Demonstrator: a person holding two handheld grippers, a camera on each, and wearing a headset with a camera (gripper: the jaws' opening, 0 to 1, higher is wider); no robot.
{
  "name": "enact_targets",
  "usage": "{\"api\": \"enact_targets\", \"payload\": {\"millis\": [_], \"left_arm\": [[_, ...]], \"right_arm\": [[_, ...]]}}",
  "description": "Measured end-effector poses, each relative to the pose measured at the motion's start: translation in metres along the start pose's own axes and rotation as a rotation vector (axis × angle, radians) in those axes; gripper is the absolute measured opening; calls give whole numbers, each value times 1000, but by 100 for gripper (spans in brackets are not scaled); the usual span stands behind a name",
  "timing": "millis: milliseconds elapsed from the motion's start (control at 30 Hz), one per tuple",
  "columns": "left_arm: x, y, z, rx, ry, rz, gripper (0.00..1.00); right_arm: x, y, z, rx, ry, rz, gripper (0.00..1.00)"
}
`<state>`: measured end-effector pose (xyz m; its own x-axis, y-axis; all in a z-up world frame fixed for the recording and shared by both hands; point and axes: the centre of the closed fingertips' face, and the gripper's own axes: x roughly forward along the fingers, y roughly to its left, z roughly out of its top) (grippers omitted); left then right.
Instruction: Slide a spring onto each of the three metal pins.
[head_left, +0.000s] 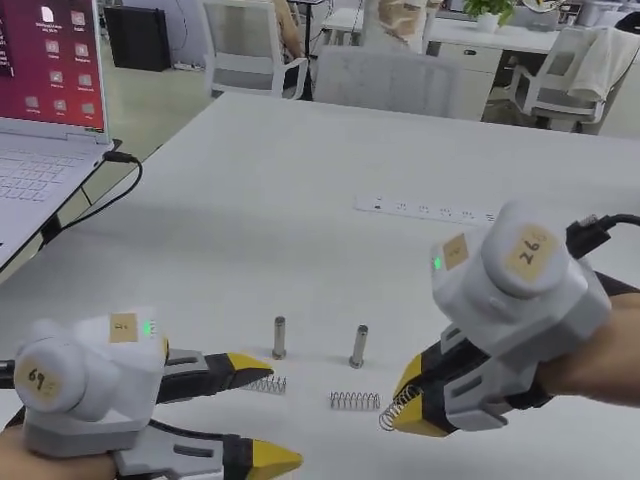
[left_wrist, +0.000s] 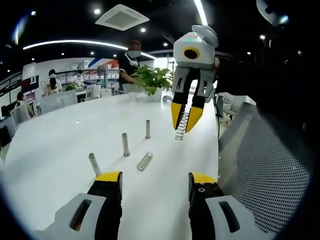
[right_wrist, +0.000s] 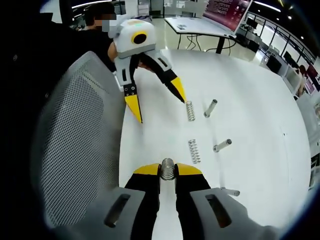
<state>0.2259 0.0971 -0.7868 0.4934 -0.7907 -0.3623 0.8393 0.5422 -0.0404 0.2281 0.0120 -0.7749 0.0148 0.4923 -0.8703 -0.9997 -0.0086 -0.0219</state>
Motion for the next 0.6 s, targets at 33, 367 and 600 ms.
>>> {"api": "enact_targets", "payload": {"millis": [33, 367, 600], "left_arm": [[-1, 1, -1, -1, 1, 6, 48], [-8, 6, -11, -31, -4, 50, 51], [-11, 12, -16, -47, -10, 82, 54]], "right_arm": [[0, -1, -1, 0, 6, -3, 9], [-15, -28, -10, 5, 61, -44, 9], [-25, -44, -18, 21, 80, -70, 9]]}}
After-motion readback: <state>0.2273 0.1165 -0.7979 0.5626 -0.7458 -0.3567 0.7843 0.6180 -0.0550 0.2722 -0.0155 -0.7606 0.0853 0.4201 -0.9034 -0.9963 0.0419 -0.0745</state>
